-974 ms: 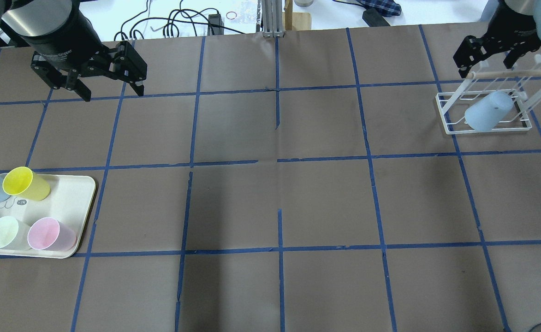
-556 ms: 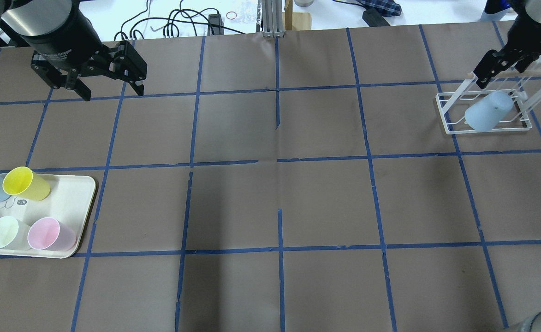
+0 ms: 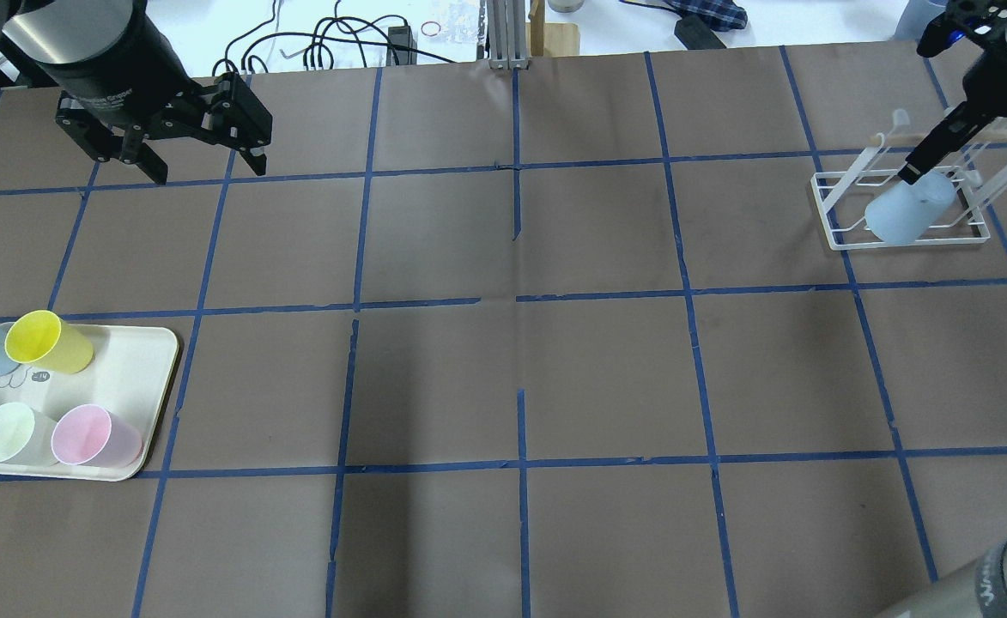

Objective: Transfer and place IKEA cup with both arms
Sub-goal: 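Lower the right gripper and grasp the light blue cup on the peg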

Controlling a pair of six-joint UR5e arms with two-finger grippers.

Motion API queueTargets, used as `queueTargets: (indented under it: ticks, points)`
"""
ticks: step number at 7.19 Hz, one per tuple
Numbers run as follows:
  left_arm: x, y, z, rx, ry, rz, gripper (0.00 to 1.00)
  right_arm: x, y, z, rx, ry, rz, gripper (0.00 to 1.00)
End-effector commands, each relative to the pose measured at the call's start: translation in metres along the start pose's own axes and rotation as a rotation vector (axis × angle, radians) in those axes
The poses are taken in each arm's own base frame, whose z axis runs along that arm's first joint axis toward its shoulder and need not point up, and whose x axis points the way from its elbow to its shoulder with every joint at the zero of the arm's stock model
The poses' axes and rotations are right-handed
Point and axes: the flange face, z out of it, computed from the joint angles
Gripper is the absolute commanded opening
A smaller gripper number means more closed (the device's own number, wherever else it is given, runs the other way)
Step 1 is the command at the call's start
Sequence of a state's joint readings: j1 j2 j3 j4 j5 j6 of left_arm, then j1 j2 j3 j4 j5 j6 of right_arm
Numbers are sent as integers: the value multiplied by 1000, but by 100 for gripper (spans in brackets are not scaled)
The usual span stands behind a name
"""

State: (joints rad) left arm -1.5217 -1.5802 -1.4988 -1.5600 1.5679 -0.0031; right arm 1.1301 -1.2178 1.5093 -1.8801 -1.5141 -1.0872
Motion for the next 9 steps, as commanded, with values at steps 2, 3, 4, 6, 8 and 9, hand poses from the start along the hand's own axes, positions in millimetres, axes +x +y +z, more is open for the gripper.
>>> queueTargets:
  ticks: [2, 3, 4, 6, 8, 9]
  points:
    - [0, 0, 0, 2, -1, 0, 100, 0, 6, 18, -29, -25, -2, 93]
    - [0, 1, 0, 0, -1, 0, 100, 0, 11, 24, -41, -29, 4, 93]
    - [0, 1, 1, -1, -1, 0, 100, 4, 12, 22, -32, -8, 5, 93]
    - [0, 2, 0, -1, -3, 0, 100, 4, 12, 24, -32, -6, 6, 93]
    - [0, 2, 1, -3, -4, 0, 100, 6, 10, 33, -38, -17, 5, 93]
    - [0, 2, 1, -3, -4, 0, 100, 6, 11, 37, -41, -22, 5, 93]
